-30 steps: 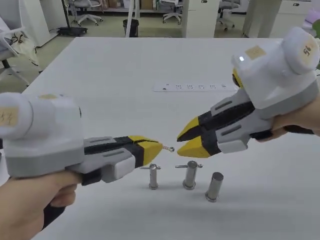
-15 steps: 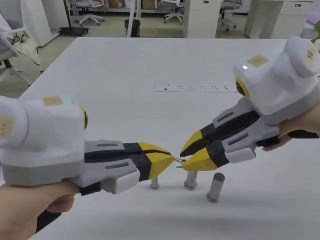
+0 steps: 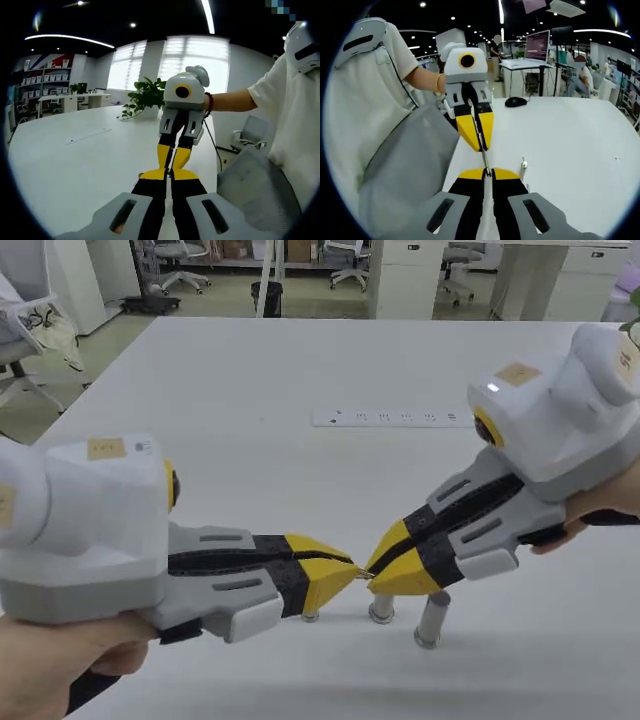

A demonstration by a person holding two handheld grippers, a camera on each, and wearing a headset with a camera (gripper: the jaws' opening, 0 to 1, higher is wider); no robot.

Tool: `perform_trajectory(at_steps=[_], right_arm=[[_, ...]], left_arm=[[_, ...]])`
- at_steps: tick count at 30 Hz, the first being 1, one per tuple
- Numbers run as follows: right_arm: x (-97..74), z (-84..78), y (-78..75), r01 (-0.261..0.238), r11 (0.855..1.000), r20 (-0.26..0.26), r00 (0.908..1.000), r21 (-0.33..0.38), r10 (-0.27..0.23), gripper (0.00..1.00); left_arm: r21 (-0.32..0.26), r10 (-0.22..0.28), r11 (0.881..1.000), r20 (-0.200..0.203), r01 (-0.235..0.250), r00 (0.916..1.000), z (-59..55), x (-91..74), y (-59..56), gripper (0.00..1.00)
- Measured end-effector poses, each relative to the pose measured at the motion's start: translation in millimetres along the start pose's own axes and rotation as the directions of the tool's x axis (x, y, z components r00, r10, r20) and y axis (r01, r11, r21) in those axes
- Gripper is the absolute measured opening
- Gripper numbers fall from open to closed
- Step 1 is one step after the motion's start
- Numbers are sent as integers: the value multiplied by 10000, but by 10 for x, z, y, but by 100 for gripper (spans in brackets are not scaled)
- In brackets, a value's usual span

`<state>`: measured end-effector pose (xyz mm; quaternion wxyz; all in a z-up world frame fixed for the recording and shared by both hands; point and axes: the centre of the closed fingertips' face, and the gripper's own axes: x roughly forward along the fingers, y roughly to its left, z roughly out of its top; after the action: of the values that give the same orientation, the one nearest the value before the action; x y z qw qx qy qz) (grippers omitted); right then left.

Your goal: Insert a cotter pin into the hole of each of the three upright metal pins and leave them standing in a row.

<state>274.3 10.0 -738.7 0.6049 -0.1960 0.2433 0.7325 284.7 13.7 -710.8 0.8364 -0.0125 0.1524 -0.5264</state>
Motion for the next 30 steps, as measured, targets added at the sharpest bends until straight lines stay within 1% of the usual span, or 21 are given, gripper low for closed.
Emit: perform_trajectory(at_steps=[1,9,16,22,25,28,30], right_arm=[[0,5,22,-87,10000,6,10000,-42,87,6],[-19,14,60,-88,9997,-80,9999,-210,87,4],[-31,-9,80,24,9980,-508,9987,-628,-56,3],[-46,-27,81,82,9963,-772,9969,-853,-148,2],[-69,-40,69,196,9947,-961,9949,-1006,-293,2],[-93,-63,52,308,9927,-1141,9925,-1164,-442,2],[-114,-100,37,382,9912,-1354,9892,-1264,-554,2]], left_arm=[[6,-26,10000,11,26,10000,3,-1,-4,0],[40,-179,9998,37,179,9998,11,-12,-36,0],[218,-244,9995,-20,244,9997,-2,0,-57,1],[390,-107,9992,-42,108,9999,-2,22,-52,2],[382,64,9992,-94,-61,9999,-18,39,-36,3],[330,152,9993,-121,-148,9998,-34,56,-31,7],[286,292,9992,-110,-289,9995,-37,68,-16,10]])
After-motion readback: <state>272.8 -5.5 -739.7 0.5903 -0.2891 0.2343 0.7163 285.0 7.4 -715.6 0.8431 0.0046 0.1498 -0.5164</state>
